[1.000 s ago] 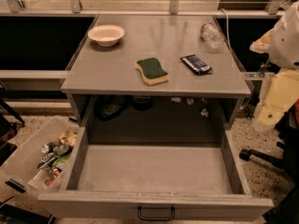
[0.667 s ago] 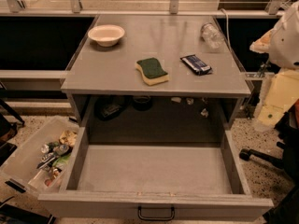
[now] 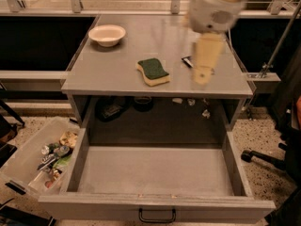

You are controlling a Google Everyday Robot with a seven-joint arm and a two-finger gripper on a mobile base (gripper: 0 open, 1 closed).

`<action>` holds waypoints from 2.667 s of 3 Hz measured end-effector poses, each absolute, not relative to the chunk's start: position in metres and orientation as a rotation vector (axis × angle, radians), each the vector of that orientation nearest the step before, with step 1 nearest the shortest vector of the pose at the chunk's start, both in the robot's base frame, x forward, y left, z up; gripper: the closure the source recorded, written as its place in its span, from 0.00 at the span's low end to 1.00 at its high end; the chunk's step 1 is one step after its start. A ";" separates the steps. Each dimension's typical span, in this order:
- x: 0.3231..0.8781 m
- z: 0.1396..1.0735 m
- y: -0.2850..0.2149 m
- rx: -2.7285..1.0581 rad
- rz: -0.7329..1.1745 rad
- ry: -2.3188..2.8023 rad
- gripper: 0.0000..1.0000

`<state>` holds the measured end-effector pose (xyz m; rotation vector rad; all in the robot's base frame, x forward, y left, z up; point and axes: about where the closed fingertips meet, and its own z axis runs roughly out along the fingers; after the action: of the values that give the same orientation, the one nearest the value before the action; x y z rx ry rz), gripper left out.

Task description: Place sponge into top drawer

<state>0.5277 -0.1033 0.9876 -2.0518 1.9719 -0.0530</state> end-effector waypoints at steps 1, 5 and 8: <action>0.558 1.008 -0.051 -2.055 -0.045 1.832 0.00; 0.677 0.954 -0.101 -1.771 0.220 1.811 0.00; 0.720 0.900 -0.104 -1.707 0.363 1.828 0.00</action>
Offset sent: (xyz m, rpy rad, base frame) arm 0.0255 0.0482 0.0168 0.0477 -0.0436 0.0742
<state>0.7195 -0.1040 0.9004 -1.7071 1.8277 0.3629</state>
